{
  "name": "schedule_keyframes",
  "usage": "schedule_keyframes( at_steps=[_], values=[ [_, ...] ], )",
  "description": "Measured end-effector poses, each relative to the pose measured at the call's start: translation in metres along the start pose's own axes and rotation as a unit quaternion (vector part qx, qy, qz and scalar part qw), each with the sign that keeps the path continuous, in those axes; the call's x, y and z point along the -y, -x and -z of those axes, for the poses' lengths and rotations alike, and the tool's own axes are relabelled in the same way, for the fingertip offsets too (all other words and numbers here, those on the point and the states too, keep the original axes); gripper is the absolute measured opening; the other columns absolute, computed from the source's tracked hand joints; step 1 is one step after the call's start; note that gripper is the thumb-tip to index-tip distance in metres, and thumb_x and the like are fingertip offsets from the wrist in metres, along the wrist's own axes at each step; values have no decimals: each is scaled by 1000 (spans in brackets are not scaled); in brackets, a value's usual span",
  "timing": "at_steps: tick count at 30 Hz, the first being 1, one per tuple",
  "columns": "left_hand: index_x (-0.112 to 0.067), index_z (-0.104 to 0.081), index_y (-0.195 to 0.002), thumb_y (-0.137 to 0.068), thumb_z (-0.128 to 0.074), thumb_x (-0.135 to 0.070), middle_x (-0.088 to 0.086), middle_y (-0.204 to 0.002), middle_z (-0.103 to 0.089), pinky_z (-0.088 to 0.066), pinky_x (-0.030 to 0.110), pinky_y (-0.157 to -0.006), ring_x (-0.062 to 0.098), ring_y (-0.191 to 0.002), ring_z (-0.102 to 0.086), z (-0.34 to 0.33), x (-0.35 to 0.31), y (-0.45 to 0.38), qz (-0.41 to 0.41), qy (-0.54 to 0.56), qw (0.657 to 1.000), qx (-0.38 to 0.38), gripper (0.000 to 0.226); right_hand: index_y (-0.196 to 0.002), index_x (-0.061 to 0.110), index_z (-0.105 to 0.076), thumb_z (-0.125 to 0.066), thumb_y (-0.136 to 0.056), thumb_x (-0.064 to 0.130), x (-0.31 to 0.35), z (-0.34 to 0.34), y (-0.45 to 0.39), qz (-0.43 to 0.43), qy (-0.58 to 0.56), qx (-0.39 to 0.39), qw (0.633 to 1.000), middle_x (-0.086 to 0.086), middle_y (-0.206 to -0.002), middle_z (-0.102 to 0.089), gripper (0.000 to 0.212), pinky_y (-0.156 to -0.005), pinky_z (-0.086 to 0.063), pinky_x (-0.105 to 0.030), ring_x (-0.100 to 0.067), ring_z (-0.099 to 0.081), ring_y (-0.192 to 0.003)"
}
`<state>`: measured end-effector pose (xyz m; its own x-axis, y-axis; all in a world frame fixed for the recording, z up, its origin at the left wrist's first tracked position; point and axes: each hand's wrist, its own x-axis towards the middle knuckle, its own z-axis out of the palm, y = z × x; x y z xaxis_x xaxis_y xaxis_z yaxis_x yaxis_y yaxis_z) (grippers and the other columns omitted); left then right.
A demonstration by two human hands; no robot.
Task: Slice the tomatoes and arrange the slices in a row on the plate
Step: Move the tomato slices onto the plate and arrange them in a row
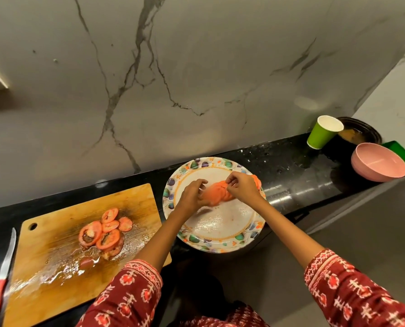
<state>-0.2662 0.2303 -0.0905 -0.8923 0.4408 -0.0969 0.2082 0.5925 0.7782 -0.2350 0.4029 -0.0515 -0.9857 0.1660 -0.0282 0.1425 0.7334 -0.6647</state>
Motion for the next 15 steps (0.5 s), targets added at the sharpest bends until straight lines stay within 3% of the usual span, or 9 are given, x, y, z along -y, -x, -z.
schedule_keyframes(
  at_steps=[4,9,15],
  values=[
    [-16,-40,-132,-67,-81,-34,9,-129,-48,-43,32,-96,22,-117,-46,-11,2,4,18,-79,997,3,79,-110,8,-59,-68,-79,8,-8,3,0,75,79,49,993,-9,-110,-64,33,-80,-46,-23,-19,-57,-100],
    [-14,-36,-137,-70,-77,-39,8,-133,-45,-37,32,-98,22,-120,-39,-15,0,2,15,-129,992,-8,83,-137,23,-38,-73,-79,27,-6,-7,-4,135,197,151,959,-3,-140,-43,69,-105,-32,-38,-21,-36,-130],
    [-13,-35,-138,-78,-71,-35,10,-133,-45,-35,30,-99,22,-120,-39,-18,-9,-1,9,-131,991,-9,73,-138,23,-35,-70,-81,24,-9,-5,-17,162,223,185,943,0,-138,-49,68,-109,-24,-39,-20,-36,-130]
  ],
)
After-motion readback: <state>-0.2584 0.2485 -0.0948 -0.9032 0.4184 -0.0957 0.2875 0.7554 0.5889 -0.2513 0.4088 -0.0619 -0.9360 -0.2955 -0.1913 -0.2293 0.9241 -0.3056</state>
